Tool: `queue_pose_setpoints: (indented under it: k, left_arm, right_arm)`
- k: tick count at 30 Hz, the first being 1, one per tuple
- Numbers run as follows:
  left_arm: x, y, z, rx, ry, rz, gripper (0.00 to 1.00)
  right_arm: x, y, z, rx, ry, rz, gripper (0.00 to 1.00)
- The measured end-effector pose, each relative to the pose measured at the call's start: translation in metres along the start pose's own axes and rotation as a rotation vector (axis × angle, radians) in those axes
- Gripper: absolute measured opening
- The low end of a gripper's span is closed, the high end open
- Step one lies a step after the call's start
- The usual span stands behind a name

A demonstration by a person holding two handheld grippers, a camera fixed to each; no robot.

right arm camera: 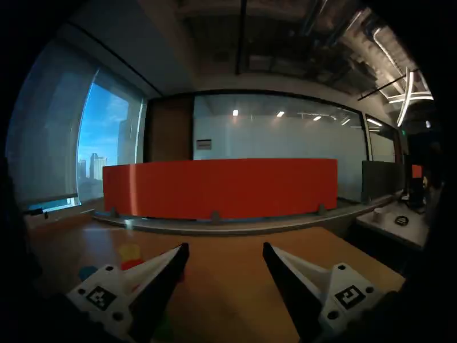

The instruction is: Pour water

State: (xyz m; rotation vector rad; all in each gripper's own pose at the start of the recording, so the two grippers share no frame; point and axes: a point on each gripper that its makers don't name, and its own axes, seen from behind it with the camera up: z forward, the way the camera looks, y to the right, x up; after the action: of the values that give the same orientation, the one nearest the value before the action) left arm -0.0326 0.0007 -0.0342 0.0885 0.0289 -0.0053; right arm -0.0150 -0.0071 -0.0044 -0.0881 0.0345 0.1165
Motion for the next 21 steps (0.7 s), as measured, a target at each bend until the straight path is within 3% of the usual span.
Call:
queue_pose_setpoints:
  k: [14, 21]
  left_arm:
    - [-0.020, -0.003, 0.005, 0.015, 0.016, 0.021, 0.88]
    - [-0.039, -0.004, 0.008, 0.016, 0.010, 0.001, 0.88]
  right_arm:
    - [0.003, -0.006, 0.004, -0.013, -0.007, -0.013, 1.00]
    - [0.006, -0.006, 0.003, -0.021, -0.003, -0.018, 1.00]
